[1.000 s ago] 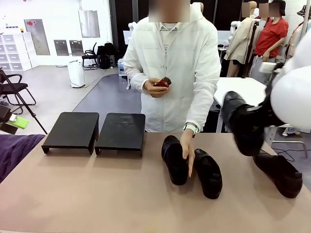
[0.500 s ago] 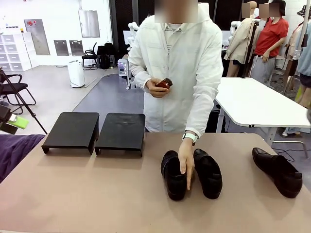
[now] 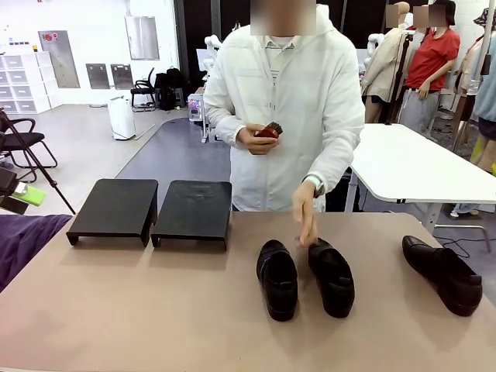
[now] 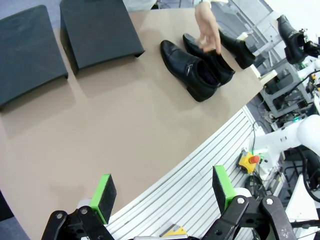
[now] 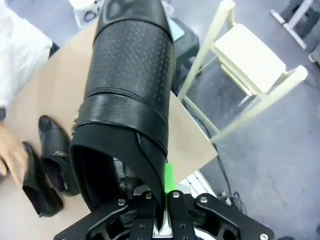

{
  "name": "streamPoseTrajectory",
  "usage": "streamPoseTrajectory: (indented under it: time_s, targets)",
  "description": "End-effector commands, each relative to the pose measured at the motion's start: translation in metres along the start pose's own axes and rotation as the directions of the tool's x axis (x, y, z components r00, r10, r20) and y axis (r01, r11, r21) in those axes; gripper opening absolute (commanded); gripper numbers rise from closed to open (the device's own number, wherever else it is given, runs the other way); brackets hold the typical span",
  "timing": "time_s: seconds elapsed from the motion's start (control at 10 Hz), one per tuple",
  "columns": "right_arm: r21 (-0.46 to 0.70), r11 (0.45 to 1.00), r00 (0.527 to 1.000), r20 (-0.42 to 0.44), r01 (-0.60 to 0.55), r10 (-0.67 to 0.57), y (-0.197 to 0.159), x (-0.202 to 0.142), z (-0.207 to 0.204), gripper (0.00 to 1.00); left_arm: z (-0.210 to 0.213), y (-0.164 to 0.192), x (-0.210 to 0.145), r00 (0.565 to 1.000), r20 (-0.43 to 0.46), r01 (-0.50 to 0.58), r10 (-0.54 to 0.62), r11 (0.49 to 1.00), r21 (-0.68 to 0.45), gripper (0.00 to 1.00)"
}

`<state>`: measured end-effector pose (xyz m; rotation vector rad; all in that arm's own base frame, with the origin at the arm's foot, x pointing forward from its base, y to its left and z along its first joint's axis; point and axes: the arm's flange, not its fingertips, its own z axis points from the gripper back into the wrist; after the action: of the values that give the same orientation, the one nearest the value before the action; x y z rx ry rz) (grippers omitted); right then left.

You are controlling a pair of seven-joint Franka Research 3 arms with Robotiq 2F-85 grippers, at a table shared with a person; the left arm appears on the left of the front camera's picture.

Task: Organize the shoes by placing them on the stand.
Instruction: Pick up one Shoe and place it in the middle of the table.

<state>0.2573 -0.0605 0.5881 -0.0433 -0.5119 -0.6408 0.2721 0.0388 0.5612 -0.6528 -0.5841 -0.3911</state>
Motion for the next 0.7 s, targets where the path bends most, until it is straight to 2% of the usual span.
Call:
streamPoseTrajectory:
  time_s: [0.0, 0.1, 0.3, 0.5, 0.6]
  targets:
    - [0.105, 0.990, 0.995, 0.034, -0.096, 0.093, 0.053, -0.031, -0.006, 0.00, 0.000, 0.000, 0.001, 1.000, 0.012, 0.012, -0.012, 1.000, -0.022, 1.00]
    - [0.178, 0.964, 0.980, 0.024, -0.197, 0.195, 0.097, -0.050, -0.001, 0.00, 0.000, 0.000, 0.001, 1.000, 0.012, 0.012, -0.012, 1.000, -0.022, 1.00]
    - [0.266, 0.920, 0.956, 0.035, -0.288, 0.290, 0.196, -0.096, 0.009, 0.00, 0.000, 0.000, 0.001, 1.000, 0.012, 0.012, -0.012, 1.000, -0.022, 1.00]
    - [0.435, 0.814, 0.890, -0.062, -0.384, 0.453, 0.282, -0.148, -0.004, 0.00, 0.000, 0.000, 0.001, 1.000, 0.012, 0.012, -0.012, 1.000, -0.022, 1.00]
    - [0.488, 0.786, 0.876, -0.083, -0.380, 0.475, 0.325, -0.171, -0.017, 0.00, 0.000, 0.000, 0.001, 1.000, 0.012, 0.012, -0.012, 1.000, -0.022, 1.00]
